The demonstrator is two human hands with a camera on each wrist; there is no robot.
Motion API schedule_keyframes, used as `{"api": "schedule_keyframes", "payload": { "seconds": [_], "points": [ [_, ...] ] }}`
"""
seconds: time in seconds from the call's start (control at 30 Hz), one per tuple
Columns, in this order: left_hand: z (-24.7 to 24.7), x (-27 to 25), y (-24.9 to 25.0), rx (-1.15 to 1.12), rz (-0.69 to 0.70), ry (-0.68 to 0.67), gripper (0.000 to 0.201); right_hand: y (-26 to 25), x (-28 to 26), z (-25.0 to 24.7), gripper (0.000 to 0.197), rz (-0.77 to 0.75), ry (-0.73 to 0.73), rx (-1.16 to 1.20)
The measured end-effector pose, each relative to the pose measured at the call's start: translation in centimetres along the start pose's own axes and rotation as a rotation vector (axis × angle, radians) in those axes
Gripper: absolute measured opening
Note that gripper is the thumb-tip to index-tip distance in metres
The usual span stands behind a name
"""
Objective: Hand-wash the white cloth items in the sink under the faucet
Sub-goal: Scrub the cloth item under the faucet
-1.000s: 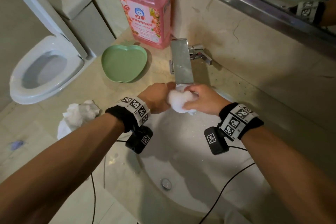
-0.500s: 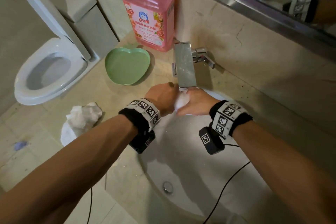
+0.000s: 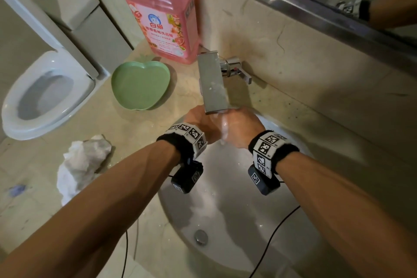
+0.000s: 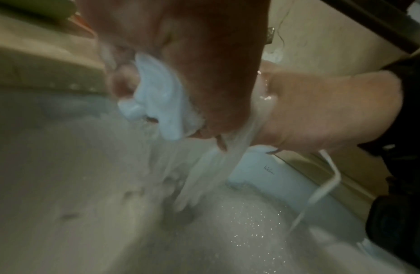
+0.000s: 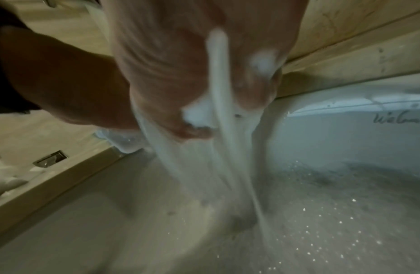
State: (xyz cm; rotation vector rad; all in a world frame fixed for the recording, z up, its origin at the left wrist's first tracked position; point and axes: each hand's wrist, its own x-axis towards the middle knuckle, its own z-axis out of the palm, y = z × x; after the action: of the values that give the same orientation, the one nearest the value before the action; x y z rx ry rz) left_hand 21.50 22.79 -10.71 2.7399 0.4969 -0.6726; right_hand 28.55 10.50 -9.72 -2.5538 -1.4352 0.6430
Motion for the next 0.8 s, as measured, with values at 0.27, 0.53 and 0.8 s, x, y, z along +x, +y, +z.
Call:
{"api": "schedule_keyframes", "payload": {
  "seconds": [0.27, 0.53, 0.8],
  "points": [
    [-1.2, -2.8, -1.9, -0.414, 0.041, -0.055, 0.057, 0.2, -0.3, -0.6, 0.067, 0.049, -0.032, 0.414],
    [-0.9, -5.3, -3.8, -0.882, 0.059, 0.01, 0.069, -2.4, -0.3, -0.6, 0.055, -0.103, -0.001, 0.388],
    [-1.2, -5.7, -4.3, -1.001, -0.049, 0.104, 0.075, -2.1, -1.8, -0.6, 0.058, 0.089, 0.204, 0.489]
  ]
}}
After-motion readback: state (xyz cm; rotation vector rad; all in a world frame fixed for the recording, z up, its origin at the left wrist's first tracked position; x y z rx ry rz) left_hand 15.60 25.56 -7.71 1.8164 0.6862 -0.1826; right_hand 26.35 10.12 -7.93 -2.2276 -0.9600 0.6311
